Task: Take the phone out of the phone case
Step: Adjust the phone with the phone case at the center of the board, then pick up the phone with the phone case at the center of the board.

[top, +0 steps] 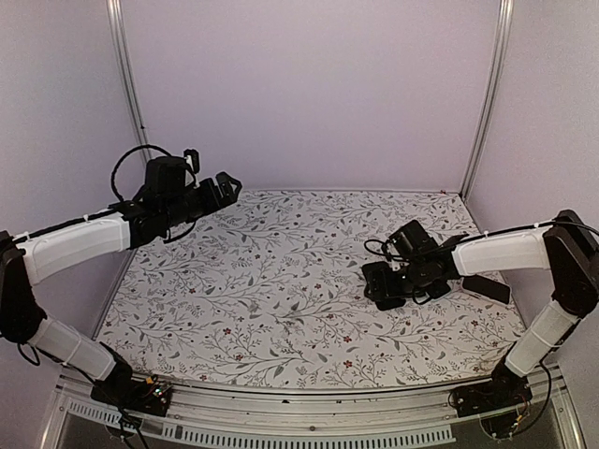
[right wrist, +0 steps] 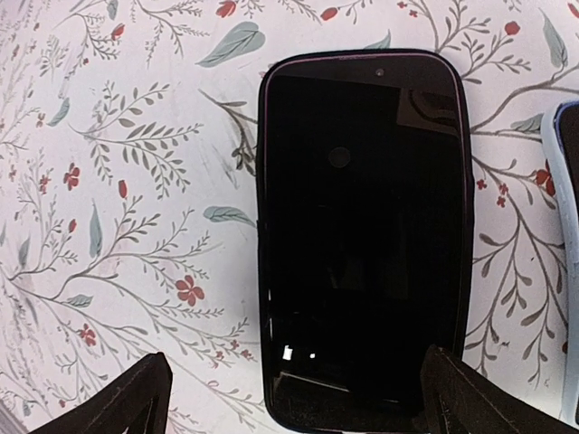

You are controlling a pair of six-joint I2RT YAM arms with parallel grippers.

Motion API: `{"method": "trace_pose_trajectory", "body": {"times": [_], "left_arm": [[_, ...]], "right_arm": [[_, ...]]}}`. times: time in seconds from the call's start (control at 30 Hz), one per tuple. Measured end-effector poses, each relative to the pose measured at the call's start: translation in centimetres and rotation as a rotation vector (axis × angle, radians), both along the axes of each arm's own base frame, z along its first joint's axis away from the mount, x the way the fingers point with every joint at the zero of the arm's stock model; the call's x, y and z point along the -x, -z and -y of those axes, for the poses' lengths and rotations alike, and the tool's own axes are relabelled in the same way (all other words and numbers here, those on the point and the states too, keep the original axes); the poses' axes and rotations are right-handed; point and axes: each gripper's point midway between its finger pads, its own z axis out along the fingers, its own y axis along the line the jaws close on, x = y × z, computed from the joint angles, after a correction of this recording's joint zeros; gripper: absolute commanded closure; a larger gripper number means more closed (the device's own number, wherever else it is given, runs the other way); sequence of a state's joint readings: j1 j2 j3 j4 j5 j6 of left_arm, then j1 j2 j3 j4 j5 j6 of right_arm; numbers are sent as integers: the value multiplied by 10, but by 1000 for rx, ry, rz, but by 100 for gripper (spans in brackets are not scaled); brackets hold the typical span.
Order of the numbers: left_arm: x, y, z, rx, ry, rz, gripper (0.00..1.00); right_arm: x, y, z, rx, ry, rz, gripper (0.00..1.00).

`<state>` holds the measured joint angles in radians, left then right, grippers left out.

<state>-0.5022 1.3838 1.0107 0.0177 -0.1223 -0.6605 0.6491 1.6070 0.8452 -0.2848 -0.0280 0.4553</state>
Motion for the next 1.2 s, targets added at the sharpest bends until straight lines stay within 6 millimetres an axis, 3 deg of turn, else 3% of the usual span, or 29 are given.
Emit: {"method": "trace_pose_trajectory", "body": {"times": [0.23, 0.4, 0.7, 1.2], "left_arm": [[2, 1, 6, 36, 35, -18, 1], [4, 4, 9, 49, 50, -32, 1], [6, 7, 12, 77, 61, -48, 1], [8, 18, 14, 88, 66, -81, 1]], "right_arm": [[-10, 9, -11, 164, -4, 40, 1], [-7, 9, -2, 234, 9, 50, 1], [-11, -25, 9, 228, 46, 121, 1], [-11, 6, 20, 233, 57, 42, 1]]}}
